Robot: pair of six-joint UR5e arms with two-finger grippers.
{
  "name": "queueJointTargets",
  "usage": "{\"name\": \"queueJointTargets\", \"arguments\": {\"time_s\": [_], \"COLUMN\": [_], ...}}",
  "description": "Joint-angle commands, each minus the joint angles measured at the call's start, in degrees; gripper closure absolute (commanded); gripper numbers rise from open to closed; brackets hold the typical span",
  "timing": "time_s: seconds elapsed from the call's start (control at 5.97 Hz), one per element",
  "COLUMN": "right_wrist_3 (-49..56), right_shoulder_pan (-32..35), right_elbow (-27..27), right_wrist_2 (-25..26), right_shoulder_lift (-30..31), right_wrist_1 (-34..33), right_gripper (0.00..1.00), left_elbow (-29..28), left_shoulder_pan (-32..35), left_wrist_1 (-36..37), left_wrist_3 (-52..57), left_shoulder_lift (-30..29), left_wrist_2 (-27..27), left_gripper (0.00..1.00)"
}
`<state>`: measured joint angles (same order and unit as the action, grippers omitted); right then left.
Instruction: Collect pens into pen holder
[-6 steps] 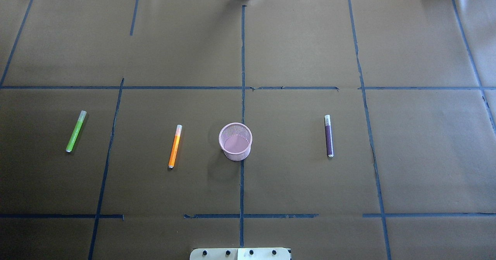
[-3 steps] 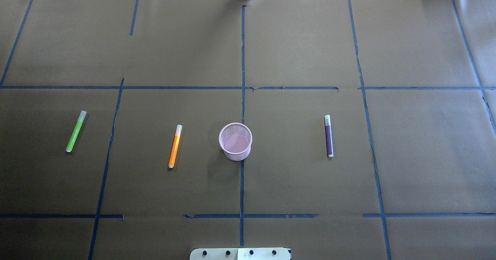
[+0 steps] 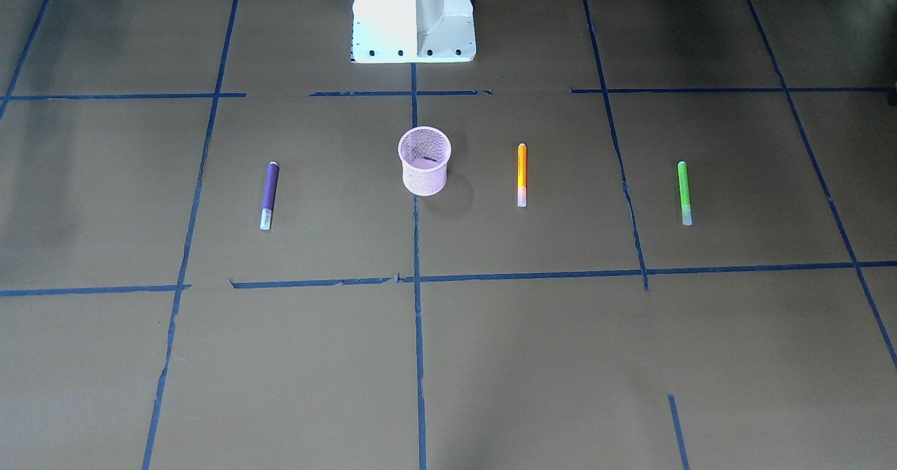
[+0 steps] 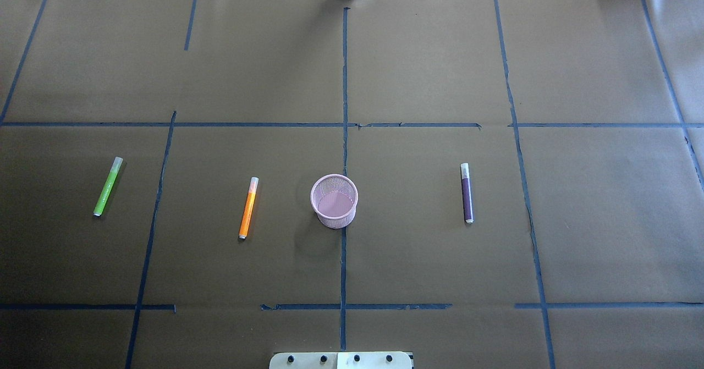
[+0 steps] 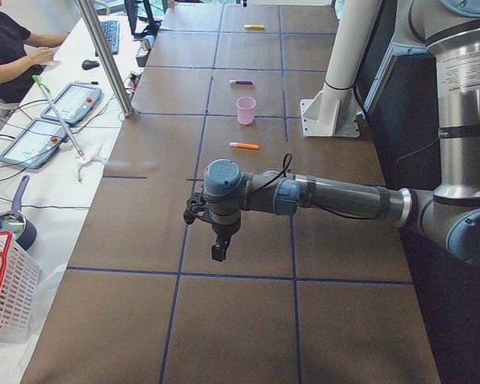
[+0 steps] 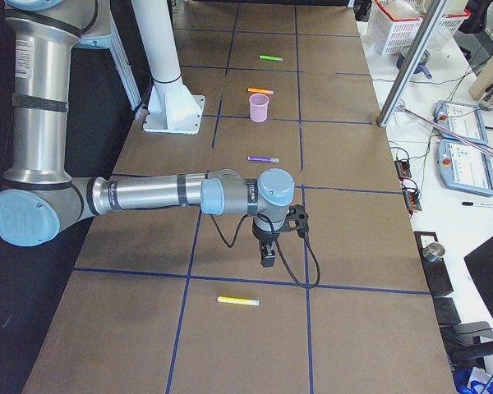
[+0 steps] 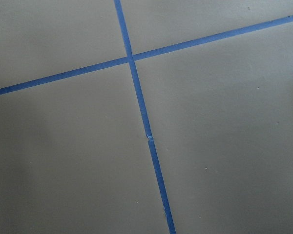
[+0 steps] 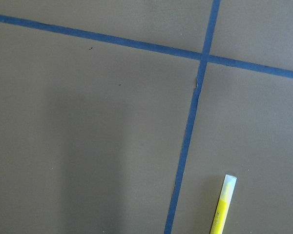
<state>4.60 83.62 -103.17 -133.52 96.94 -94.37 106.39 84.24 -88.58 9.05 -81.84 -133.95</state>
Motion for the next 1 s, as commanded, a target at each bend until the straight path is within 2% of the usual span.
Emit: {"name": "queueJointTargets", "arguments": {"time_s": [0.0, 0.33, 0.5, 0.67, 0.84], "right_wrist_3": [-1.2, -1.0, -1.1, -1.3, -1.4], "right_shoulder_pan": [-1.9, -2.0, -2.1, -2.2, -2.2], "right_elbow": [-0.1, 0.2, 0.3, 0.4, 0.5], "right_wrist_2": [0.1, 0.7, 1.1, 1.2, 1.1], "right_shoulder_lift": [-0.1, -0.1, -0.1, -0.1, -0.1], "right_wrist_1": [0.1, 0.1, 0.0, -0.1, -0.1], "right_gripper": [0.02, 0.02, 0.05, 0.02, 0.01], "left_elbow": [-0.7, -0.7, -0.7, -1.7, -6.8], "left_shoulder_pan": [-5.0, -7.8, -10.9, -14.2, -16.8], "left_wrist_1": [0.0, 0.0, -0.1, 0.2, 0.6], "left_wrist_3": [-1.8, -7.6, -7.9, -11.3, -17.2], "left_shoulder_lift": [-2.7, -4.6, -5.3, -7.5, -14.8], "left_wrist_2": [0.0, 0.0, 0.4, 0.9, 0.4], "left_gripper": [0.0, 0.0, 0.0, 0.0, 0.0]}}
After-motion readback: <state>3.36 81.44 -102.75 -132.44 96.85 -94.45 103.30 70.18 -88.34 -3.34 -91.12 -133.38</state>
